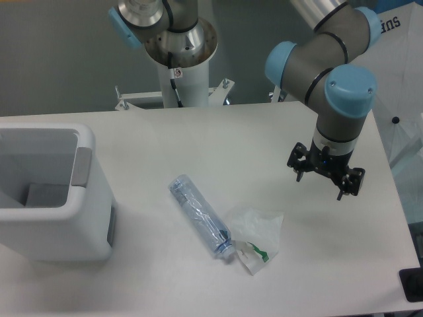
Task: Place the trash in the trash can
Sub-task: 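Move the gripper down toward the crumpled clear plastic bag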
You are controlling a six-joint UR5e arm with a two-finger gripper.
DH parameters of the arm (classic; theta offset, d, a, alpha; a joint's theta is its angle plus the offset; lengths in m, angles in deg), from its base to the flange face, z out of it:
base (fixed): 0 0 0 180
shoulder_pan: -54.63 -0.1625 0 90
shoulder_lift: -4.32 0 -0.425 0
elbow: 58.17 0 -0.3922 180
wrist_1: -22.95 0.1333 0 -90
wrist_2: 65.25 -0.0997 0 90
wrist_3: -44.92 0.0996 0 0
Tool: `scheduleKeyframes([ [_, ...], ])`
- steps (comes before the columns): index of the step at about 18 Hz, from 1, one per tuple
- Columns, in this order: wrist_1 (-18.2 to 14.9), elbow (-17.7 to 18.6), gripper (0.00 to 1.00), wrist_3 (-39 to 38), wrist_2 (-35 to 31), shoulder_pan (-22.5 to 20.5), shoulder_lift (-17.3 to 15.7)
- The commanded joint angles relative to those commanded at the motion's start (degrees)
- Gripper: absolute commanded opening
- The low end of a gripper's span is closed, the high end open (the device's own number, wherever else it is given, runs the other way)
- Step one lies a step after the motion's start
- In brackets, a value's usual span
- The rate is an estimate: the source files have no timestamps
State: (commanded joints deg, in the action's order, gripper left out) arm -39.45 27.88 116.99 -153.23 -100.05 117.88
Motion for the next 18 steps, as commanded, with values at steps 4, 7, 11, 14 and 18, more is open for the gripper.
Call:
scheduleKeyframes([
  [4, 0.3, 0.2, 1.0, -0.2, 0.0, 0.1, 0.0],
  [7, 5.4, 2.7, 1.0, -0.2, 0.5, 0.3, 0.0],
  [11, 10.6, 6.2, 1.0, -4.4, 1.0, 1.2, 0.0],
  [14, 10.5, 5.5, 1.0, -9.6, 1.0, 3.1, 2.0],
  [18, 10.6, 4.8, 1.0, -10.4, 1.0, 6.1, 4.3],
])
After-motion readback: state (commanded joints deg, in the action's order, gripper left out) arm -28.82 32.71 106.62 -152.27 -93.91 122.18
